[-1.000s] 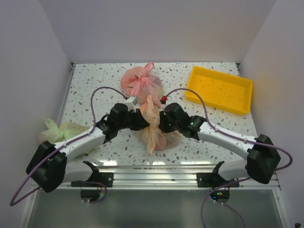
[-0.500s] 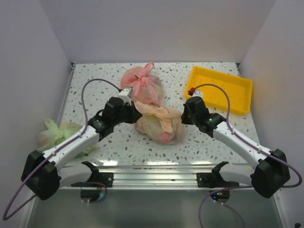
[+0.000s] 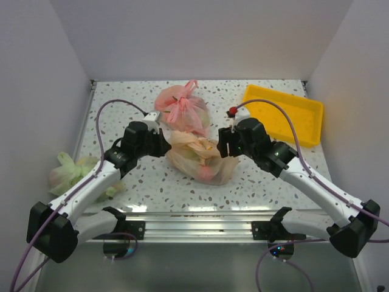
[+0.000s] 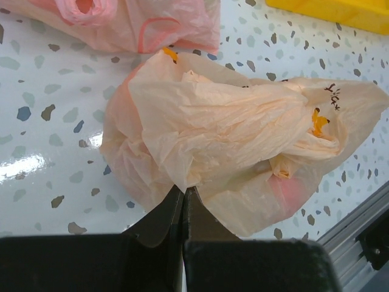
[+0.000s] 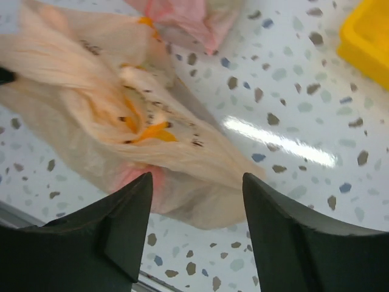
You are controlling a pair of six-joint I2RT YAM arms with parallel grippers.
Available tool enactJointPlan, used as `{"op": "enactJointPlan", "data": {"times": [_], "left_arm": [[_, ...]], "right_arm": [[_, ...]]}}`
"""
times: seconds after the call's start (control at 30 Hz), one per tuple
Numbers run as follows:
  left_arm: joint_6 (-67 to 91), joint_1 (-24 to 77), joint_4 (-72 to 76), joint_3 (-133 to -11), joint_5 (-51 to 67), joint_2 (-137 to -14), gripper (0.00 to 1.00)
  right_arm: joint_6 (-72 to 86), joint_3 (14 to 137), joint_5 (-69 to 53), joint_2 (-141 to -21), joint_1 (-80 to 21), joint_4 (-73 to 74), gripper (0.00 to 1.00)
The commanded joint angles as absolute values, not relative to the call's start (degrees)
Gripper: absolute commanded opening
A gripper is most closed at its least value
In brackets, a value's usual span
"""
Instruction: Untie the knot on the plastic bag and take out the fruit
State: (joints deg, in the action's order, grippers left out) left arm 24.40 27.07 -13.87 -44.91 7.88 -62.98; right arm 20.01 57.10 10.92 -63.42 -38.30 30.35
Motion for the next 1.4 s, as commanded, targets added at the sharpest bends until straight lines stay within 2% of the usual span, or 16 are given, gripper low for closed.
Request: {"op": "enactJointPlan", "data": {"times": [0.0, 0.23, 0.37, 0.5, 0.77, 0.8, 0.83, 0.87, 0.9, 1.03, 1.13, 1.2, 1.23, 1.27, 1.33, 1.37], "left_arm": [[23.11, 27.25, -13.71, -47.11, 11.6, -61.61, 0.0], [23.73, 27.25, -15.73, -48.34, 11.08, -58.98, 0.0], [23.99, 27.25, -16.79, -48.34, 10.99, -58.45, 0.0], [24.08, 27.25, -17.49, -47.9, 10.64, -57.66, 0.0], [25.05, 27.16, -20.39, -47.2, 6.77, -55.99, 0.0], [25.22, 27.16, -20.48, -47.2, 6.59, -55.99, 0.0], [25.4, 27.16, -20.48, -47.2, 6.59, -55.81, 0.0], [25.49, 27.16, -20.39, -47.2, 6.68, -55.72, 0.0], [25.66, 27.16, -20.3, -47.2, 6.85, -55.72, 0.0], [26.01, 27.16, -20.04, -47.2, 7.73, -55.9, 0.0], [26.63, 27.16, -20.21, -46.94, 7.82, -55.99, 0.0], [27.24, 27.16, -20.13, -46.58, 7.74, -55.64, 0.0], [27.51, 27.16, -20.13, -46.41, 7.21, -55.55, 0.0], [27.68, 27.16, -20.21, -46.23, 6.77, -55.37, 0.0], [28.47, 27.16, -20.82, -45.97, 5.2, -54.93, 0.0], [28.74, 27.16, -21.27, -46.05, 4.4, -54.84, 0.0]], "right_arm": [[8.27, 65.63, 7.65, -64.77, -43.23, 31.02, 0.66], [1.32, 71.18, 8.79, -73.03, -52.9, 30.76, 0.69], [0.35, 70.93, 10.8, -77.51, -54.23, 28.75, 0.68], [0.35, 67.69, 18.18, -79.98, -54.23, 23.23, 0.65], [0.53, 65.39, 20.04, -81.04, -54.14, 20.83, 0.37], [0.61, 64.35, 19.78, -80.86, -54.23, 20.48, 0.31], [0.53, 63.81, 19.43, -80.34, -54.23, 20.13, 0.31], [0.35, 63.29, 18.21, -80.07, -54.23, 19.78, 0.31], [0.35, 62.59, 17.24, -79.81, -54.23, 19.17, 0.38], [0.35, 62.58, 13.45, -80.85, -54.23, 17.93, 0.54], [0.26, 63.02, 12.66, -82.35, -54.23, 16.53, 0.58], [0.35, 63.28, 13.27, -83.23, -54.14, 16.0, 0.57], [0.35, 63.28, 13.79, -83.32, -54.14, 15.82, 0.54], [0.35, 63.11, 14.49, -83.49, -54.05, 15.47, 0.43], [0.35, 62.49, 17.21, -83.32, -53.88, 15.12, 0.27], [0.35, 62.23, 18.18, -82.97, -53.7, 15.2, 0.11]]}}
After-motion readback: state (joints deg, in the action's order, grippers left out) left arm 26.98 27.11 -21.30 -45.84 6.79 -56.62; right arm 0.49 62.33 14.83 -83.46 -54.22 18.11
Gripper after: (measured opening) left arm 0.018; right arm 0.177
